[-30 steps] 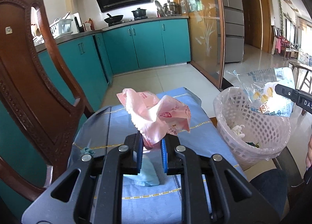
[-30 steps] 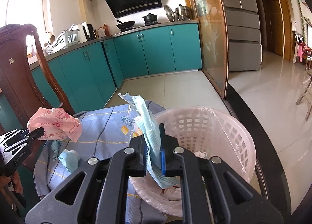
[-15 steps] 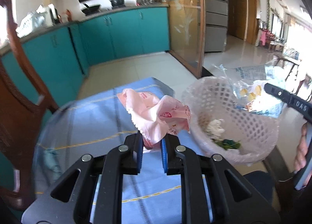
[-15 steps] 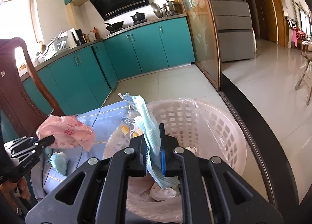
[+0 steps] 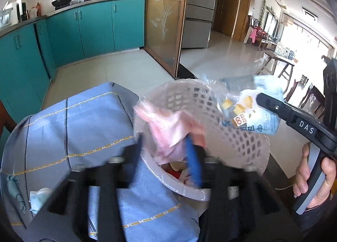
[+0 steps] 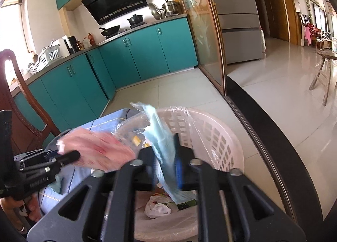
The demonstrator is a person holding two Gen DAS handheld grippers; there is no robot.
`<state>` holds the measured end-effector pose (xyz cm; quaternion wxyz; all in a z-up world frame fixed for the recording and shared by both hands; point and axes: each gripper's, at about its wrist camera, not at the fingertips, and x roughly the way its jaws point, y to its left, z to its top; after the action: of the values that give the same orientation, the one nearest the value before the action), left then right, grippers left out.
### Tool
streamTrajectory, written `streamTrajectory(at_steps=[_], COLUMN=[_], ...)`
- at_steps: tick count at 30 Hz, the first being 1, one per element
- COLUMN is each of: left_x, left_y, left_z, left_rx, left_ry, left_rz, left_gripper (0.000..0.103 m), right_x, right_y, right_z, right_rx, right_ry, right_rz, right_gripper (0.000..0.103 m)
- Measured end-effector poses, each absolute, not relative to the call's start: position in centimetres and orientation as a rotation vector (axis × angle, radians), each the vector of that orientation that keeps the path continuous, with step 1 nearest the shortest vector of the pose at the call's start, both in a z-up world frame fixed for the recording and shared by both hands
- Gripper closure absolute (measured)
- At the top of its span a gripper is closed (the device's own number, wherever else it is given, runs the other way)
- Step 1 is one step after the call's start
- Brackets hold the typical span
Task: Collect trash
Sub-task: 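Carry the napkin and bag over the white basket and release both, then move both open tools back over the table toward the mask and teal cloth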
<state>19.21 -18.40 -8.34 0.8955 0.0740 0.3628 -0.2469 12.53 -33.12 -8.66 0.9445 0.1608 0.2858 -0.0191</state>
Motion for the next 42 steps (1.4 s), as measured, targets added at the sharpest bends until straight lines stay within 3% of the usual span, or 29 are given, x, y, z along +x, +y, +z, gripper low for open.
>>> streamTrajectory(at_steps=[2, 4, 9, 15, 17, 19, 26, 36, 37, 38, 39, 42], left_x=[18.6, 18.1, 17.2, 18.4, 18.8, 18.8, 17.4, 17.4, 17.6, 17.7, 18.0, 18.9], left_y=[-18.2, -17.1, -10.2, -1.0, 1.4, 3.4, 5.0, 6.5, 6.6, 6.6, 6.8, 7.3], left_z=[-8.2, -8.1, -7.4, -8.9, -9.8, -10.4, -9.6, -10.7, -11.0, -11.3, -11.8, -13.6], left_rx=[0.183, 0.21, 0.245, 0.209, 0.169, 0.108, 0.104, 0.056, 0.049, 0.038, 0.026, -0.004], left_ry=[0.722, 0.694, 0.606, 0.713, 0.754, 0.806, 0.784, 0.814, 0.822, 0.831, 0.84, 0.883], left_rz=[-0.491, -0.44, -0.138, 0.151, 0.216, 0.219, 0.239, 0.226, 0.218, 0.21, 0.203, 0.196], left_gripper=[0.045, 0.042, 0.042, 0.044, 0.059, 0.062, 0.062, 0.062, 0.062, 0.062, 0.062, 0.063], right_x=[12.2, 12.0, 12.4, 14.2, 15.3, 16.8, 20.5, 22.1, 22.0, 22.1, 21.9, 21.1], right_y=[-32.9, -32.6, -29.7, -21.6, -18.3, -13.9, -3.4, -0.4, -0.4, -0.6, -0.8, -2.1], right_z=[-8.5, -8.4, -7.7, -7.3, -7.8, -9.0, -13.4, -16.5, -16.6, -16.7, -16.7, -16.1], right_rx=[0.326, 0.33, 0.304, 0.24, 0.249, 0.239, 0.055, 0.017, 0.016, 0.019, 0.028, 0.023], right_ry=[0.572, 0.57, 0.572, 0.61, 0.643, 0.697, 0.867, 0.962, 0.958, 0.964, 0.975, 0.944], right_rz=[-0.045, -0.036, 0.045, 0.268, 0.366, 0.488, 0.59, 0.589, 0.59, 0.601, 0.611, 0.566], right_gripper=[0.049, 0.046, 0.045, 0.045, 0.045, 0.045, 0.045, 0.045, 0.056, 0.081, 0.09, 0.095])
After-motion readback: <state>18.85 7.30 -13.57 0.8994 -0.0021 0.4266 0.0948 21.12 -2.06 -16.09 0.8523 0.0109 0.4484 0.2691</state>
